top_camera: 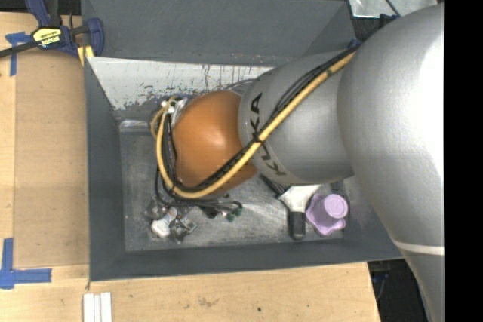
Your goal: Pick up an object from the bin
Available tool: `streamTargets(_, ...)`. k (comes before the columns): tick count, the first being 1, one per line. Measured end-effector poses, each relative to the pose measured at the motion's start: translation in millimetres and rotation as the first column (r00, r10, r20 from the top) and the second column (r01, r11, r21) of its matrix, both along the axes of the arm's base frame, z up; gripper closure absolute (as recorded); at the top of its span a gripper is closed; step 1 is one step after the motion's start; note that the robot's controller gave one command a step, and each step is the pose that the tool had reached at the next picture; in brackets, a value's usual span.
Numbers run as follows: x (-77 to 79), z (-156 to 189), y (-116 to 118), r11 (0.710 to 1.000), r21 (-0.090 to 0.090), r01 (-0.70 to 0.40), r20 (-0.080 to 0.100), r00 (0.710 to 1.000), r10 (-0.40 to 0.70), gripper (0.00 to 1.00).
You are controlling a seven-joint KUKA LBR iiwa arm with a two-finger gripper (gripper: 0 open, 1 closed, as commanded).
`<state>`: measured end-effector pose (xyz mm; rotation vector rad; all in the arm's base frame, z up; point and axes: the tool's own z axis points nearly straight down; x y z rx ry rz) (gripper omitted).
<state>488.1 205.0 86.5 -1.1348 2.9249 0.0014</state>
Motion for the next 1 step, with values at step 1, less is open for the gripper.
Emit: streamTargets(1, -0.5, 5.1, -0.1, 1.000, -0.001, 0.000, -0.002, 1.000, 0.000, 1.00)
